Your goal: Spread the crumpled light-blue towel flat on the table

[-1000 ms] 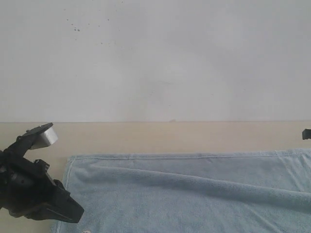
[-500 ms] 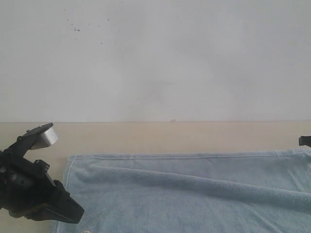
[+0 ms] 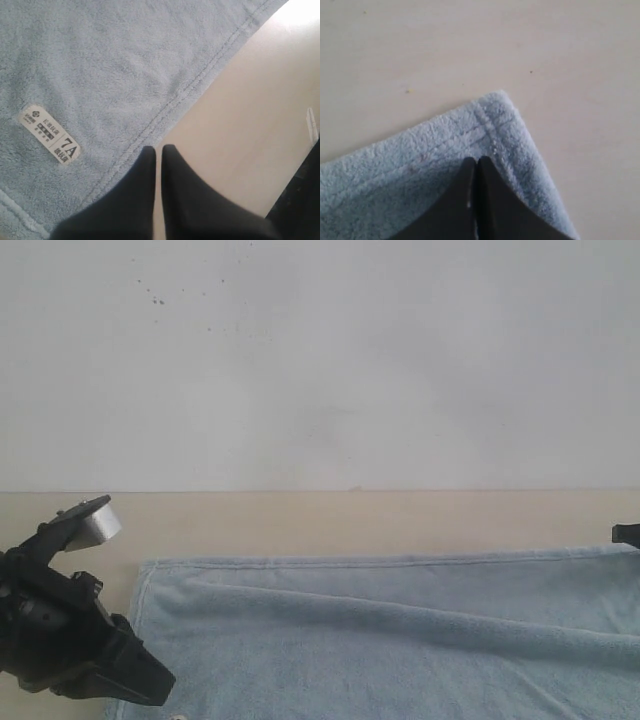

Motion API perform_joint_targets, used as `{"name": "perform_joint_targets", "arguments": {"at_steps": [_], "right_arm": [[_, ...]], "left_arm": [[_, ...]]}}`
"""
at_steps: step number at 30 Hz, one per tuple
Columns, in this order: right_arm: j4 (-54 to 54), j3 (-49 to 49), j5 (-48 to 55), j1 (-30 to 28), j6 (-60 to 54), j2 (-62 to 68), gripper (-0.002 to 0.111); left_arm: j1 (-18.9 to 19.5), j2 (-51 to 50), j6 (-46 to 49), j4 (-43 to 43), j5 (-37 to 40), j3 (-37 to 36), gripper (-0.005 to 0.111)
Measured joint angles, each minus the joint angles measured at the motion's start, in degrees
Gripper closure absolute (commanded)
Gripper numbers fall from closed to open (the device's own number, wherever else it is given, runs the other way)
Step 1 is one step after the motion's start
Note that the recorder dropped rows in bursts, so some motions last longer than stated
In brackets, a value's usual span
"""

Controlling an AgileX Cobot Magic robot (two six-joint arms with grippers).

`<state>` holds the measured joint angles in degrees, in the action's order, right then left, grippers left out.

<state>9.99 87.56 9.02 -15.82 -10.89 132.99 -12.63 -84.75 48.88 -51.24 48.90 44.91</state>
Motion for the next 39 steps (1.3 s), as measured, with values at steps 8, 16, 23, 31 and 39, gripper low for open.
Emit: {"name": "perform_joint_targets", "arguments": {"at_steps": [8,16,23,31,39], "right_arm": [[0.0,4.6,-6.6,0.0,-1.1,4.5,0.109],[-0.1,14.5,-3.7,0.0,-1.4,8.7,0.109],[0.3,18.2,4.4,0.0,2.5,5.3,0.109],[0.3,15.1,24.2,0.0,-0.3,-0.1,0.109],[-0.2,-19.2,5.4,-0.8,-4.4,-25.2,0.109]], "left_arm": [[0.0,0.0,0.2,0.0,0.0,0.0,0.103],[0.0,0.0,2.2,0.0,0.0,0.0,0.103],[0.0,0.0,2.3,-1.1,-0.2,0.0,0.103],[0.0,-0.1,9.3,-6.4,-11.3,0.0,0.103],[0.0,-10.8,48.9,-35.8,-23.3,5.9,0.103]]}}
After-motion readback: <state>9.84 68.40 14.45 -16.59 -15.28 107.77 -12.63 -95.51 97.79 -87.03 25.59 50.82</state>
